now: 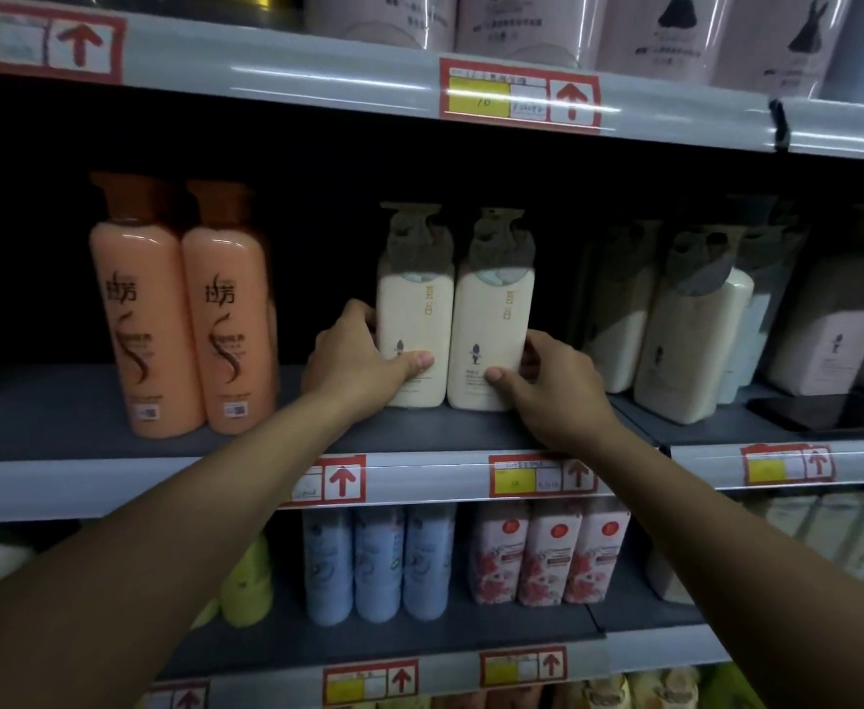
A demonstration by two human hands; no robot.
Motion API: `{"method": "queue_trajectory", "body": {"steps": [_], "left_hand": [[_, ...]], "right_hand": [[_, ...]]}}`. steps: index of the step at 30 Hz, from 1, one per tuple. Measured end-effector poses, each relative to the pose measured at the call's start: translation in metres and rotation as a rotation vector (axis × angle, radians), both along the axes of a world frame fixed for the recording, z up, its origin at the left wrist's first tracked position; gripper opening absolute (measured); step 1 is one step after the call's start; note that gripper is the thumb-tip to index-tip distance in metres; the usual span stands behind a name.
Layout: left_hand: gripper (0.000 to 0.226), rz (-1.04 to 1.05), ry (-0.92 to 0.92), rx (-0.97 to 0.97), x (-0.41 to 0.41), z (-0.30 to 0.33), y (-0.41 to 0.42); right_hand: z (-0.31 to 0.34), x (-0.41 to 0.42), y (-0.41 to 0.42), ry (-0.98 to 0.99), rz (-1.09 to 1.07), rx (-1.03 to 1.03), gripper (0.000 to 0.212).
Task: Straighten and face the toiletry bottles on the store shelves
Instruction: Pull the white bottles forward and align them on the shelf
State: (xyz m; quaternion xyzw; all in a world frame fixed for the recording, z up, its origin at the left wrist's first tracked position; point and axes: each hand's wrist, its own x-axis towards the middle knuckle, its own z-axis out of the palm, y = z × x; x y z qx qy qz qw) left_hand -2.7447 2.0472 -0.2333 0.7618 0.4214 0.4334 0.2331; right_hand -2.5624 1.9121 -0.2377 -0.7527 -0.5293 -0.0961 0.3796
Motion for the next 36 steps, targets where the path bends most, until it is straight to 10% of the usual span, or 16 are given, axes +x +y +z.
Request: {"method": "queue_trajectory", "body": {"steps": [36], "left_hand": [[0.058, 0.078, 0.111, 0.016, 0.009, 0.009, 0.01]], "right_hand": [[-0.004, 0.016, 0.029, 0.031, 0.027, -0.032, 0.048]]}}
